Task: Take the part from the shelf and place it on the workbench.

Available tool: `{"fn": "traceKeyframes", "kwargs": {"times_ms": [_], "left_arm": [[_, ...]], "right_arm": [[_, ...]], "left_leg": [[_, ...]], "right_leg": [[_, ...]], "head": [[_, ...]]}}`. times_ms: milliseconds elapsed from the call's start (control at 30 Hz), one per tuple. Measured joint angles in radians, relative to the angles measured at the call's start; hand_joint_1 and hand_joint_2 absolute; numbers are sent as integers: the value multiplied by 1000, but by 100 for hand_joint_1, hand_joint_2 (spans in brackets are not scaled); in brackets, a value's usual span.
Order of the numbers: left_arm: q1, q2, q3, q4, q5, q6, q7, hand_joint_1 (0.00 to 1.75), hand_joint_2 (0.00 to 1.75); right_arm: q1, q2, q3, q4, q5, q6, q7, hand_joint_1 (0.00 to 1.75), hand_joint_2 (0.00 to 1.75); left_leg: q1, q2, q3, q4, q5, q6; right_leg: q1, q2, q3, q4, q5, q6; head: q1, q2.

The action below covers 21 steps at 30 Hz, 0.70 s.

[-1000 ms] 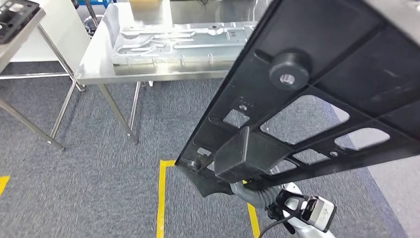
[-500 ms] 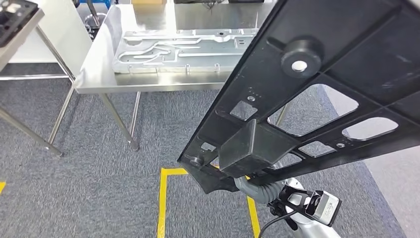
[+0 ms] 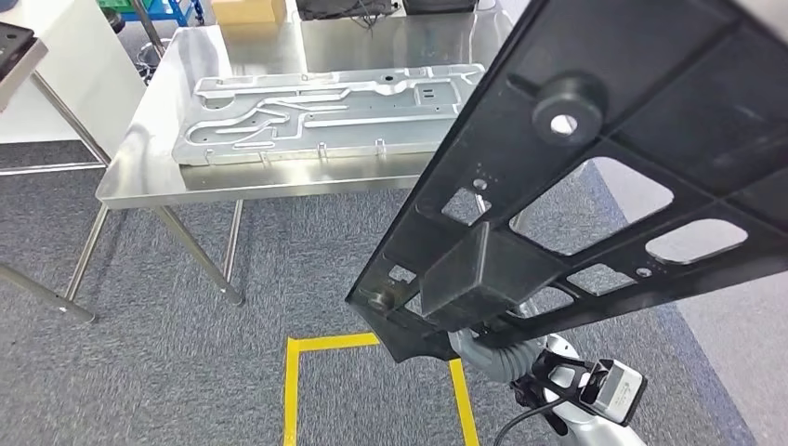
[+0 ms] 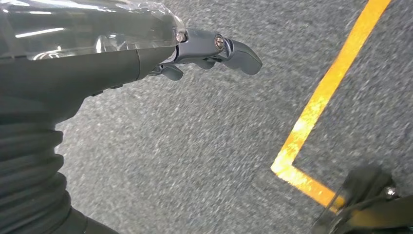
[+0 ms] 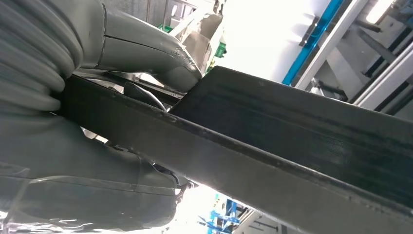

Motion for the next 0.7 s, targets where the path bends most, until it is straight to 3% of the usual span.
{"fn": "traceKeyframes", "kwargs": {"times_ms": [33, 67, 133, 200, 300, 367, 400, 467, 533, 567, 633, 700], "left_arm": [[1, 2, 0, 0, 0, -1, -2, 0, 175], [2, 4, 0, 0, 0, -1, -4, 0, 175], [3, 5, 0, 0, 0, -2, -6, 0, 175], [2, 5, 0, 0, 0, -2, -7, 0, 175], [-1, 4, 0, 0, 0, -2, -8, 0, 175], [1, 2, 0, 0, 0, -3, -9, 0, 175], [2, 1, 0, 0, -1, -3, -9, 0, 175], [4, 0, -1, 0, 0, -4, -11, 0, 175], [4, 0, -3, 0, 0, -4, -13, 0, 175], [5, 0, -4, 1, 0, -4, -14, 0, 175], [5, -1, -4, 0, -1, -4, -17, 0, 175], [3, -2, -4, 0, 0, -4, -19, 0, 175]], "right_arm": [[7, -2, 0, -4, 0, -2, 0, 175, 175], [13, -6, -1, -8, 0, -2, 0, 175, 175], [20, -13, -3, -18, -1, -3, 0, 175, 175], [23, -21, -7, -27, -2, -3, 0, 175, 175], [29, -28, -10, -33, -2, -3, 0, 175, 175], [37, -34, -11, -33, -3, -3, 0, 175, 175], [41, -37, -12, -33, -4, -3, 0, 175, 175], [51, -44, -17, -39, -6, -1, 0, 175, 175], [66, -50, -25, -47, -2, 6, 0, 175, 175], [78, -52, -28, -54, 6, 10, 0, 175, 175], [101, -50, -29, -68, 32, 11, 0, 175, 175], [116, -41, -27, -83, 66, 2, 0, 175, 175]], "left_leg": [[-5, -1, 8, -34, 30, 7], [-8, -3, 10, -50, 41, 11], [-6, -3, 26, -63, 39, 16], [0, -3, 52, -78, 37, 21], [4, -3, 76, -86, 22, 25], [6, -3, 91, -86, 8, 22], [9, -3, 101, -86, 0, 19], [13, -4, 123, -85, -20, 9], [14, -4, 138, -83, -37, -5], [13, -4, 141, -82, -43, -12], [13, -4, 146, -80, -46, -25], [16, -2, 130, -38, -37, -36]], "right_leg": [[1, 1, 5, 0, -8, 4], [1, 3, 8, 3, -11, 9], [0, 4, 11, 12, -14, 19], [-2, 3, -3, 55, -21, 31], [-16, -1, -109, 218, -83, 52], [-26, -3, -167, 272, -100, 64], [-31, -5, -172, 251, -79, 69], [-39, -9, -145, 134, 15, 77], [-39, -13, -117, 37, 72, 72], [-37, -13, -113, 17, 81, 63], [-33, -10, -110, 17, 75, 42], [-33, -10, -93, 11, 69, 27]], "head": [[0, 0], [0, 0], [0, 0], [0, 0], [0, 0], [0, 0], [0, 0], [0, 0], [0, 0], [1, 0], [1, 0], [1, 0]]}}
